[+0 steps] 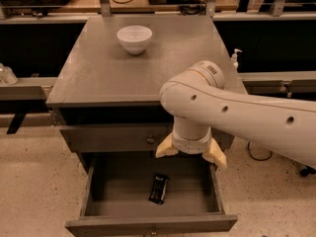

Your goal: Pick rxbar chocolate from middle drawer and place on counter

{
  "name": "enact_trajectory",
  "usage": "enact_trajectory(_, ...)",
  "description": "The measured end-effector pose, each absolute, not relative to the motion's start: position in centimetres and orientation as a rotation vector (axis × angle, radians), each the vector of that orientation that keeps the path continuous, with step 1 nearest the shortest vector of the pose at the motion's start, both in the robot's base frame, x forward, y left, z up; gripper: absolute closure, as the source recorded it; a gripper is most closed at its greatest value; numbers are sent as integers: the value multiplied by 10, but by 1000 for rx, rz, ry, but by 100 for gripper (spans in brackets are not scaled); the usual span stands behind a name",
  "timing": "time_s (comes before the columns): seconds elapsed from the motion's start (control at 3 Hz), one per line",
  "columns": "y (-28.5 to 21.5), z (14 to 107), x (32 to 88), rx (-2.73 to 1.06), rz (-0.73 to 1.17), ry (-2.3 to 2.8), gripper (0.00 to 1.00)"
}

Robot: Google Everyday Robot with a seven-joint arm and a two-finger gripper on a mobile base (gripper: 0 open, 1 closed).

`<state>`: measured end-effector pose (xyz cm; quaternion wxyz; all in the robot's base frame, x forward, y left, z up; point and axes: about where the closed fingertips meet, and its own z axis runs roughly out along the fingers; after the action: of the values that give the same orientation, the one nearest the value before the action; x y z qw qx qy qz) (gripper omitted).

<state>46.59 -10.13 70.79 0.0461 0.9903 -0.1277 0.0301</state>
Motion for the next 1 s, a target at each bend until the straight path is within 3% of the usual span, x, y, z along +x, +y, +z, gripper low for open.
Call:
enact_trajectory(0.33, -77, 661, 454, 3153, -27, -247, 0)
enact_trajectory(1.0, -5, 564, 473, 3328, 46, -117, 0)
